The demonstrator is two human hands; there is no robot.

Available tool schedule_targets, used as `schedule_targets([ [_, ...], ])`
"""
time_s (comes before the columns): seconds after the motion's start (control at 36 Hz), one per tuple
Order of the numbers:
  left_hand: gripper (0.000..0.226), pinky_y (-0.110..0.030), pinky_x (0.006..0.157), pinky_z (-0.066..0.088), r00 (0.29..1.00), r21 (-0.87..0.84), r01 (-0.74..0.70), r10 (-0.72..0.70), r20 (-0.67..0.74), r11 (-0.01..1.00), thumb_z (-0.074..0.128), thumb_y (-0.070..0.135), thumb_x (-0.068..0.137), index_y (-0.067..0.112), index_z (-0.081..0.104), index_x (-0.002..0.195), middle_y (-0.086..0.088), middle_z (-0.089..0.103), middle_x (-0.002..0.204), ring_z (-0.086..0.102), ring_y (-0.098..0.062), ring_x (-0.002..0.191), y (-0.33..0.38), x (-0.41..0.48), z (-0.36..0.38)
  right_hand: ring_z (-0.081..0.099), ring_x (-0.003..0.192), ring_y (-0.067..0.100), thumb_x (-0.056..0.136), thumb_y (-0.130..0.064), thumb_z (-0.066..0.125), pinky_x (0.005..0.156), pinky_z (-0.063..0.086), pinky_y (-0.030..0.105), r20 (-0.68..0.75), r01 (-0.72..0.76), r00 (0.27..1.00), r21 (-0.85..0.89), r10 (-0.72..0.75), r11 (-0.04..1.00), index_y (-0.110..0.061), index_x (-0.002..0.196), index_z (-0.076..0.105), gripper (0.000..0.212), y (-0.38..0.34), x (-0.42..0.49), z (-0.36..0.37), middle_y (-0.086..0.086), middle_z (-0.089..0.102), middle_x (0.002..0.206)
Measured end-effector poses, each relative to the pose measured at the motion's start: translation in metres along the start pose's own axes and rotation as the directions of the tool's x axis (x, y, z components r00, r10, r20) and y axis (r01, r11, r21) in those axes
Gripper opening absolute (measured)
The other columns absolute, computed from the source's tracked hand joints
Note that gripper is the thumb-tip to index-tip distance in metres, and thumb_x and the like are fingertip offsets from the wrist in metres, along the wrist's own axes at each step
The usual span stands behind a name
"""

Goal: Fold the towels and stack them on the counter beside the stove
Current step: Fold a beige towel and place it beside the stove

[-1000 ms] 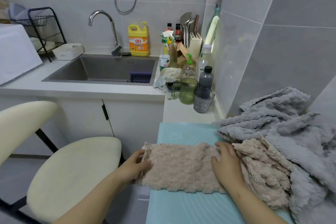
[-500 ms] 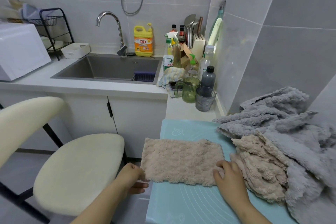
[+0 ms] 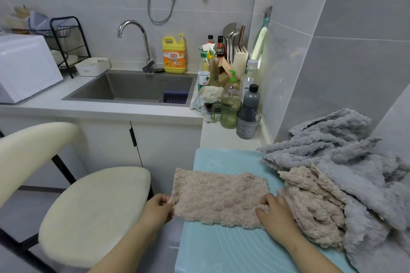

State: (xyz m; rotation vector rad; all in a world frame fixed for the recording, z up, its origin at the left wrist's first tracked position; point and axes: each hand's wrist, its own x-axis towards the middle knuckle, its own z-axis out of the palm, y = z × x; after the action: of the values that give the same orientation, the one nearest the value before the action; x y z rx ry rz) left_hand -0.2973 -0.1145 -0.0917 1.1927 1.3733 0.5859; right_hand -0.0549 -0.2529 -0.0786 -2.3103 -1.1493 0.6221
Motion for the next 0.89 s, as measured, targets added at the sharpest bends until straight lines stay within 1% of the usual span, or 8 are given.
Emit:
schedule_targets([
  [0.25,0.011,-0.027,0.067,0.046,0.993,-0.247,0.117,-0.114,0.024,0.962,0.058,-0.005,0.087,0.002,0.068,0.087,-0.011,0.068,0.080,0.056,-0.021,0.073,-0.008,0.006,-0.018,0.038,0.098,0.016,0.093,-0.021,0.052,0.079,0.030,0.022,0.007,0.002,1.000,0.072,-0.003,0.997,-0.018,0.099,0.044,0.011,0.000,-0.002,-0.002,0.001,0.033,0.109],
  [0.36,0.015,-0.023,0.060,0.038,0.990,-0.217,0.134,-0.124,0.059,0.967,0.055,-0.001,0.090,0.008,0.065,0.084,-0.007,0.062,0.075,0.048,-0.015,0.066,-0.003,0.005,-0.022,0.028,0.097,0.013,0.093,-0.020,0.052,0.081,0.027,0.022,0.015,-0.007,1.000,0.100,0.006,0.995,-0.015,0.100,0.045,0.011,0.000,-0.002,-0.002,0.001,0.031,0.111],
  [0.44,0.020,-0.026,0.057,0.030,0.967,-0.220,0.249,-0.230,0.108,0.943,0.047,-0.001,0.085,0.010,0.056,0.071,-0.005,0.048,0.065,0.035,-0.016,0.057,-0.001,0.002,-0.024,0.038,0.103,0.017,0.093,-0.020,0.053,0.080,0.029,0.022,0.014,-0.017,1.000,0.090,0.016,0.996,-0.017,0.099,0.046,0.010,0.001,-0.003,-0.002,0.001,0.034,0.111],
  [0.53,0.008,-0.028,0.063,0.031,0.910,-0.221,0.400,-0.358,0.208,0.889,0.047,0.006,0.075,0.012,0.050,0.070,-0.005,0.046,0.069,0.037,-0.018,0.063,-0.001,0.000,-0.024,0.039,0.108,0.020,0.092,-0.017,0.053,0.079,0.027,0.020,0.027,-0.030,0.999,0.122,0.027,0.992,-0.015,0.098,0.048,0.008,0.000,-0.003,-0.003,0.003,0.035,0.112],
  [0.61,0.010,-0.031,0.068,0.037,0.876,-0.127,0.452,-0.413,0.250,0.883,0.058,0.026,0.083,0.015,0.057,0.084,-0.004,0.051,0.085,0.042,-0.018,0.077,-0.003,0.000,-0.020,0.038,0.123,0.023,0.090,-0.012,0.056,0.079,0.029,0.019,-0.027,-0.055,0.998,0.186,0.061,0.981,-0.013,0.090,0.053,0.003,0.001,-0.002,-0.006,0.011,0.040,0.124],
  [0.75,0.025,-0.029,0.067,0.041,0.906,-0.056,0.376,-0.355,0.229,0.925,0.066,0.033,0.083,0.016,0.061,0.100,-0.005,0.059,0.101,0.049,-0.019,0.089,0.001,0.005,-0.006,0.046,0.090,0.017,0.089,-0.008,0.056,0.060,0.032,0.013,-0.123,-0.073,0.987,0.242,0.105,0.967,-0.007,0.095,0.050,0.008,0.001,-0.001,-0.012,0.009,0.047,0.107],
  [0.83,0.023,-0.032,0.079,0.048,0.929,-0.115,0.313,-0.279,0.244,0.943,0.067,0.020,0.084,0.006,0.062,0.103,-0.008,0.066,0.092,0.057,-0.022,0.089,0.005,0.013,0.000,0.044,0.096,0.016,0.089,-0.015,0.058,0.072,0.033,0.022,-0.098,-0.116,0.985,0.210,0.139,0.971,-0.008,0.106,0.051,0.020,-0.004,0.004,-0.009,0.010,0.047,0.119],
  [0.89,0.020,-0.027,0.068,0.056,0.919,-0.205,0.328,-0.261,0.297,0.922,0.064,0.009,0.084,0.003,0.063,0.103,-0.011,0.071,0.090,0.064,-0.024,0.085,0.012,0.011,0.002,0.046,0.104,0.019,0.088,-0.020,0.061,0.080,0.033,0.023,-0.088,-0.165,0.979,0.180,0.183,0.970,-0.006,0.118,0.050,0.034,-0.009,0.008,-0.007,0.011,0.046,0.127],
])
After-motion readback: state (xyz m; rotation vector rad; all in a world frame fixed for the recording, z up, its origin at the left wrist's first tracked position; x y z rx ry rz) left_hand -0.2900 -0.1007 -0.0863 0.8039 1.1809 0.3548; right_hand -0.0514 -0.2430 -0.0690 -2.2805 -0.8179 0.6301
